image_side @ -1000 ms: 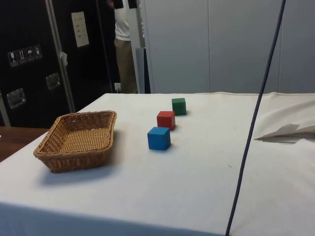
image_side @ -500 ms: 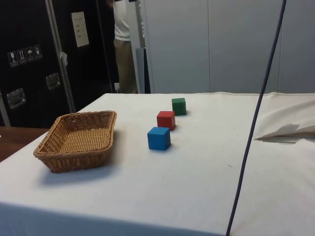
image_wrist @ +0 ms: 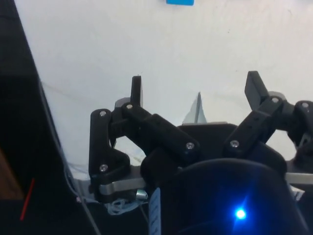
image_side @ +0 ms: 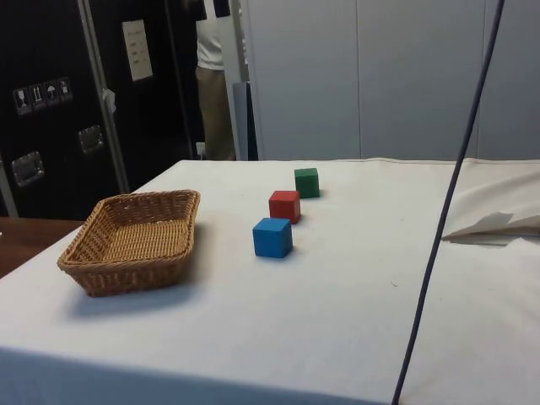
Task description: Pick up the blue cube and place it into the basket.
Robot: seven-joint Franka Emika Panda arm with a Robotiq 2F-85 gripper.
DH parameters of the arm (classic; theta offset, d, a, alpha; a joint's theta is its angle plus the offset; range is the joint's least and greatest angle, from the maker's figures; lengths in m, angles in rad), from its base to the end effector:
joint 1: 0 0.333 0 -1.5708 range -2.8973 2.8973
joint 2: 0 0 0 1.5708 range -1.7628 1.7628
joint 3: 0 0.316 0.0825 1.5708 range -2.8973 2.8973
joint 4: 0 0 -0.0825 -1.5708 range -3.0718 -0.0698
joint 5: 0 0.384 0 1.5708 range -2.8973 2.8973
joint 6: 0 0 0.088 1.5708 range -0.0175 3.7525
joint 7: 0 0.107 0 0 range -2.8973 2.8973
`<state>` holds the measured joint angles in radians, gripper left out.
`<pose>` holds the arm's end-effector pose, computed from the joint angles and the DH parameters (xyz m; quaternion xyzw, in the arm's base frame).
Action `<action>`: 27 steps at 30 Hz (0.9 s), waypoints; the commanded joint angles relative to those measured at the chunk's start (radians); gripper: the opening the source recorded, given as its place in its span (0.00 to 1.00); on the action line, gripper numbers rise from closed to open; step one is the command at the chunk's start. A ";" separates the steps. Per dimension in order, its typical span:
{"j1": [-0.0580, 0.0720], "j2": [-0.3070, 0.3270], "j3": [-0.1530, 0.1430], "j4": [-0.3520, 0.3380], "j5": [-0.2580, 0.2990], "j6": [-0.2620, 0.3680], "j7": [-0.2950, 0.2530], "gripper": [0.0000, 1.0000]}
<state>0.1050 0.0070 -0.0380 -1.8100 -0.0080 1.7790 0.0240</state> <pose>0.5599 0.0369 0.5246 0.9996 0.0224 -0.0188 0.0049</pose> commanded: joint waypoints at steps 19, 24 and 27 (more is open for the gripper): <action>0.000 -0.039 0.040 -0.121 -0.030 0.128 0.049 1.00; -0.001 -0.041 0.040 -0.167 -0.024 0.172 0.046 1.00; 0.000 -0.043 0.041 -0.188 -0.023 0.192 0.046 1.00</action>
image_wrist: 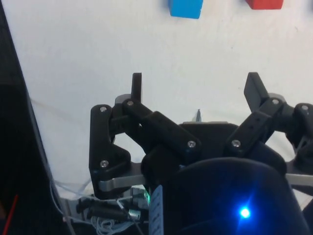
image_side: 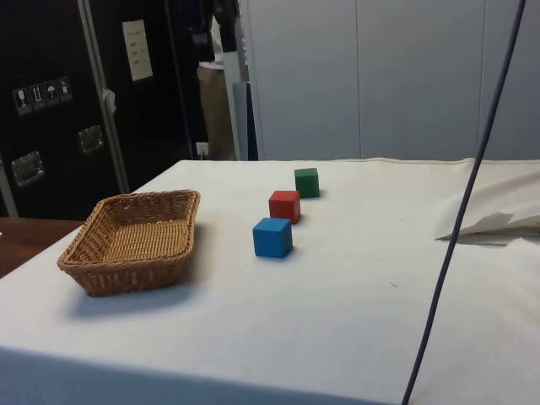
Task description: Pick up the blue cube and place it into the basket.
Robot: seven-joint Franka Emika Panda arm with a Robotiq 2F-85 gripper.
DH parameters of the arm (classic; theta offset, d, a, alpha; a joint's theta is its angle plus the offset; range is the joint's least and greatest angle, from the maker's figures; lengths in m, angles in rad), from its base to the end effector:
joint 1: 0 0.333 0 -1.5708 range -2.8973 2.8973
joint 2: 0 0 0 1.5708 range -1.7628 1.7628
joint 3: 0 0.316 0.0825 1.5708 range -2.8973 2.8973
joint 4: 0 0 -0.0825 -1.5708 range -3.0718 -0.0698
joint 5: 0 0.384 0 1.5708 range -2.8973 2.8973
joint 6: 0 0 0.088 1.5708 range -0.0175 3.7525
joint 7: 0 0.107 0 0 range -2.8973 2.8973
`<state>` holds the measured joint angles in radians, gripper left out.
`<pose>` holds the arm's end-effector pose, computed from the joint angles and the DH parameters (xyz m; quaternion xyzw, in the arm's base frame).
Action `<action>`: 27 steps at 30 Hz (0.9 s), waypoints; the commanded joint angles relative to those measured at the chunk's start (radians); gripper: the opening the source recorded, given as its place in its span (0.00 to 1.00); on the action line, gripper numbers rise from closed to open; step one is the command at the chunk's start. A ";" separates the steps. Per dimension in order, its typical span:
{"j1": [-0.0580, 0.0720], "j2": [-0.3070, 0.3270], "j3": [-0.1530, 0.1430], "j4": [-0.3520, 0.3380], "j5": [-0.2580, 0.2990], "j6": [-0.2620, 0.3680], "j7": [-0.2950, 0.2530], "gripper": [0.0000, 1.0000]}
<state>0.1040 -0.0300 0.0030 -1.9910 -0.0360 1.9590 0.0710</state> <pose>0.5444 0.0561 0.4744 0.9996 0.0248 0.0005 0.0167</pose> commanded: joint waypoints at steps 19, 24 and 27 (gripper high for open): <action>0.001 -0.013 0.002 -0.214 0.000 0.221 0.006 1.00; 0.000 -0.010 0.001 -0.241 0.000 0.251 0.001 1.00; 0.000 0.002 0.001 -0.267 0.016 0.306 -0.002 1.00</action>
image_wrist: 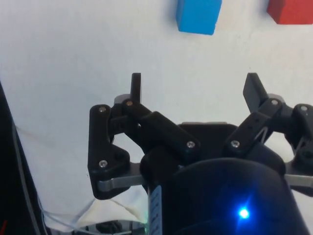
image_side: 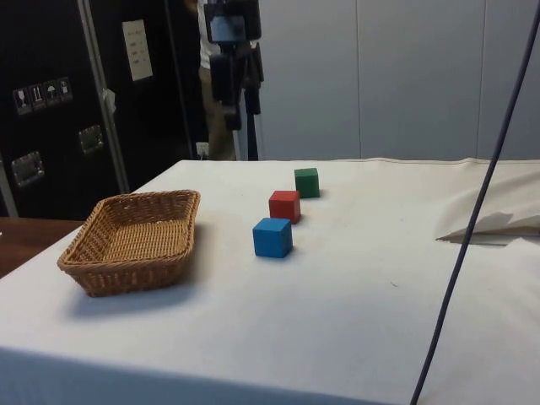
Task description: Pick up the blue cube and place it into the basket.
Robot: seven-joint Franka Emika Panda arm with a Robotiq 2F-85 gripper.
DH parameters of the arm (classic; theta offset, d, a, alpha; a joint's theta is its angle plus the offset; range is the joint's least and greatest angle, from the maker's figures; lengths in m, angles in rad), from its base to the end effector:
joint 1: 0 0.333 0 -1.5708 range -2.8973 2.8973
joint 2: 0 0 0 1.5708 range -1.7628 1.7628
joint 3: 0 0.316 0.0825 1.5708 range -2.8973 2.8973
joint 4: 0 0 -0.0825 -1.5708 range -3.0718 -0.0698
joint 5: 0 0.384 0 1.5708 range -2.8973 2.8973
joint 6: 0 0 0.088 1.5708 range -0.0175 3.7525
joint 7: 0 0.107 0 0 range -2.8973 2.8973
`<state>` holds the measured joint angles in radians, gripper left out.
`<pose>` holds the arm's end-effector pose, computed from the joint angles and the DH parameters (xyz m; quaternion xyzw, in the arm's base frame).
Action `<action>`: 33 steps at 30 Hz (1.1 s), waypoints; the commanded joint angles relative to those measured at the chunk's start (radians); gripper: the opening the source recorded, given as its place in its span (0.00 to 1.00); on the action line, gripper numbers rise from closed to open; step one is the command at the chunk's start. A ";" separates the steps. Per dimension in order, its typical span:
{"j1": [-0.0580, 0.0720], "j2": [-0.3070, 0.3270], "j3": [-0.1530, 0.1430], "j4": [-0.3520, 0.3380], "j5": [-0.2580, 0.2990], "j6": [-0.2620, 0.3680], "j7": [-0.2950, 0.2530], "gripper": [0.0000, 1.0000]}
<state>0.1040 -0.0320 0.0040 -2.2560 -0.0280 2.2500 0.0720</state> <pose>0.5153 0.0551 0.3790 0.9995 0.0266 0.0139 0.0099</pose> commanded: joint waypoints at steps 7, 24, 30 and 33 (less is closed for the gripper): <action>-0.001 0.032 0.000 -0.033 0.029 0.078 -0.012 1.00; -0.005 0.120 0.003 -0.079 0.104 0.217 -0.037 1.00; -0.007 0.161 0.005 -0.086 0.138 0.262 -0.049 1.00; -0.005 0.171 0.000 -0.082 0.126 0.258 -0.041 1.00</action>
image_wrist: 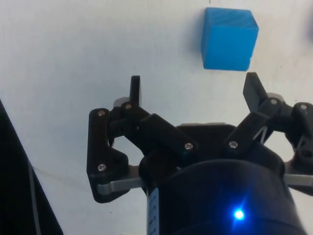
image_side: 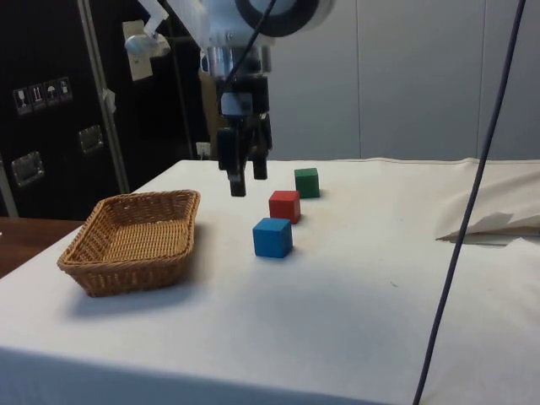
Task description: Pick up the blue cube and place it into the basket.
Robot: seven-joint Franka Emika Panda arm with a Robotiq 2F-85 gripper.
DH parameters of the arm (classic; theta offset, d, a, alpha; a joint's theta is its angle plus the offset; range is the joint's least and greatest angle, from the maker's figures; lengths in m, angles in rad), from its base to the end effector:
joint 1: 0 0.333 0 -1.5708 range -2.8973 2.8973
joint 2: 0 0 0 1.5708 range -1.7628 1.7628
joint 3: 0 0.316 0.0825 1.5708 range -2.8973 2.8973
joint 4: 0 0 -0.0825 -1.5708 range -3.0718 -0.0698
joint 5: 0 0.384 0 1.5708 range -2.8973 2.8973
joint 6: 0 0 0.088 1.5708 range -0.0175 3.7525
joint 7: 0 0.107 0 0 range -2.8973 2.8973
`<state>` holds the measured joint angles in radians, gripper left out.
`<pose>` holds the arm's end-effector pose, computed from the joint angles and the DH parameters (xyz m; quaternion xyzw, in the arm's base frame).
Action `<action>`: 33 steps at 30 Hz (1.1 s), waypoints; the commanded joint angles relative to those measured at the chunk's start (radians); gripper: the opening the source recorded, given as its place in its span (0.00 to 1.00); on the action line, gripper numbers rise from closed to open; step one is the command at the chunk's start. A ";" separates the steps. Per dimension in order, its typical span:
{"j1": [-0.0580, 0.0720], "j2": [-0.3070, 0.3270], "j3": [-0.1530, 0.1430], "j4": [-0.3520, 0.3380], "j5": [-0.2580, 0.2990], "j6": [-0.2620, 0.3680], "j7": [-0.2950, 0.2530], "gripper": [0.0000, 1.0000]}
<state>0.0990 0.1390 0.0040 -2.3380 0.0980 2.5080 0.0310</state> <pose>0.5158 0.0526 0.2789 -0.9994 0.0031 -0.0134 0.0309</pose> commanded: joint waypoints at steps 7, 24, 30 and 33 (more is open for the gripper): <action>-0.005 0.010 0.003 -0.005 0.016 0.019 -0.015 1.00; -0.040 0.075 -0.016 -0.016 0.016 0.063 -0.091 1.00; -0.045 0.095 -0.024 -0.014 0.012 0.071 -0.104 1.00; -0.044 0.094 -0.025 -0.013 0.006 0.067 -0.099 1.00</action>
<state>0.0560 0.2360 -0.0230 -2.3500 0.0990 2.5740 -0.0650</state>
